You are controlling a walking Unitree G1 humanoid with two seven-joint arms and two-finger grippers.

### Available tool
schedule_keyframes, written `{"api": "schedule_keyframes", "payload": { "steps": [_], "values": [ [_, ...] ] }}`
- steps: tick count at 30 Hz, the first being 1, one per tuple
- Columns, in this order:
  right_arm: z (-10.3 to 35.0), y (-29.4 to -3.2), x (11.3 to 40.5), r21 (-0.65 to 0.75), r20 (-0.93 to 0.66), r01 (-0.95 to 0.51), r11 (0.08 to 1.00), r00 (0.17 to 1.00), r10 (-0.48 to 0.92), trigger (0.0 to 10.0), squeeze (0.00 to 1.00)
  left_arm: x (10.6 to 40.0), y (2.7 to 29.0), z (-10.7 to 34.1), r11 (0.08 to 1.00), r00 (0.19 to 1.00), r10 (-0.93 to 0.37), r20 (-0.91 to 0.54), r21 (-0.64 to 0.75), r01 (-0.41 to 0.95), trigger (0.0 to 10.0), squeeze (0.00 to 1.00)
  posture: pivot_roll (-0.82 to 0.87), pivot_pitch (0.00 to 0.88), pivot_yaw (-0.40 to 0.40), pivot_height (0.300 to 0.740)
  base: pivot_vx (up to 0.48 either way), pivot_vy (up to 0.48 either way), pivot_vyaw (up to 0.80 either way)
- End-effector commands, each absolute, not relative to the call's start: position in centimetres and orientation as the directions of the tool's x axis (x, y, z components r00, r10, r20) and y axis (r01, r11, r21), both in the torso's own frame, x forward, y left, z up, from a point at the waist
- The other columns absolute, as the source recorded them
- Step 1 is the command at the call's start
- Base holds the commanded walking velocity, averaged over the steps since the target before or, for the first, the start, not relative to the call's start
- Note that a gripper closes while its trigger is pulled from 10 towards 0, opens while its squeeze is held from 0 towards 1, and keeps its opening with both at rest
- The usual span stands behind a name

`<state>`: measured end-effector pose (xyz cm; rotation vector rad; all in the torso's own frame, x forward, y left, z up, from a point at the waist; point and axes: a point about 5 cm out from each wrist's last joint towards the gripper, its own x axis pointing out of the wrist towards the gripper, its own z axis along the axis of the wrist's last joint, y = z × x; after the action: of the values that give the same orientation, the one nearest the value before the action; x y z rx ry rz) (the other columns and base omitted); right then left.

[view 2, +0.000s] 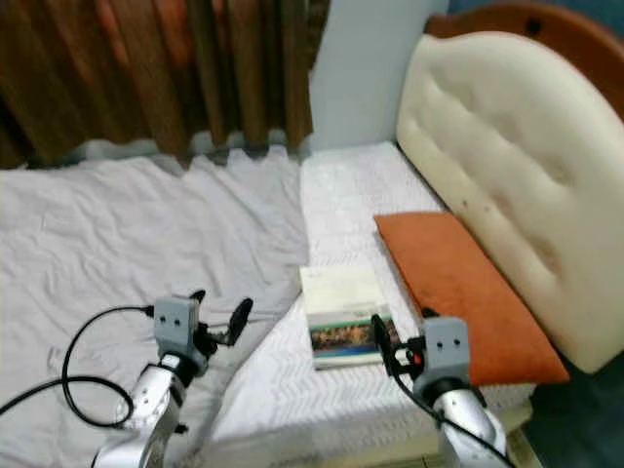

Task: Clean up the room

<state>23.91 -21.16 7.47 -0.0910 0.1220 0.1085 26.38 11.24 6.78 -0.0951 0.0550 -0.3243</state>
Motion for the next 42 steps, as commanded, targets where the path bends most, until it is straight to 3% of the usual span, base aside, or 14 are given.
{"api": "schedule_keyframes", "payload": {
  "steps": [1, 14, 20, 33, 38, 42],
  "values": [
    [7.4, -21.0, 24.0, -0.084, -0.125, -0.126, 0.988, 0.986, 0.115, 10.0, 0.00, 26.4, 11.4, 6.6, 0.942, 0.945, -0.325, -0.046, -0.107, 0.319, 10.0, 0.00, -0.15, 0.067, -0.011, 0.740, 0.315, -0.360, 0.00],
    [7.3, -20.6, 24.1, -0.078, -0.127, -0.151, 0.986, 0.982, 0.140, 10.0, 0.00, 26.2, 11.9, 5.9, 0.948, 0.950, -0.308, -0.059, -0.107, 0.301, 10.0, 0.00, -0.15, 0.055, -0.019, 0.740, 0.313, -0.360, 0.00],
    [7.4, -20.2, 24.4, -0.074, -0.123, -0.165, 0.984, 0.980, 0.155, 10.0, 0.00, 26.5, 11.9, 6.3, 0.953, 0.954, -0.294, -0.053, -0.087, 0.289, 10.0, 0.00, -0.14, 0.059, -0.018, 0.740, 0.000, 0.044, 0.00],
    [7.4, -19.6, 24.8, -0.070, -0.121, -0.201, 0.977, 0.974, 0.192, 10.0, 0.00, 26.3, 11.7, 6.3, 0.956, 0.958, -0.283, -0.042, -0.097, 0.278, 10.0, 0.00, -0.14, 0.080, -0.020, 0.740, 0.406, 0.102, 0.00],
    [8.0, -19.3, 26.3, -0.070, -0.110, -0.211, 0.975, 0.973, 0.202, 10.0, 0.00, 26.3, 11.3, 6.3, 0.951, 0.951, -0.306, -0.049, -0.069, 0.302, 10.0, 0.00, -0.13, 0.086, -0.019, 0.740, 0.132, 0.000, 0.00],
    [7.7, -17.4, 28.4, 0.028, -0.158, -0.242, 0.970, 0.957, 0.244, 10.0, 0.00, 26.8, 11.2, 6.8, 0.939, 0.938, -0.342, -0.054, -0.049, 0.340, 10.0, 0.00, -0.12, 0.113, -0.011, 0.740, 0.000, 0.000, 0.00]
  ]
}}
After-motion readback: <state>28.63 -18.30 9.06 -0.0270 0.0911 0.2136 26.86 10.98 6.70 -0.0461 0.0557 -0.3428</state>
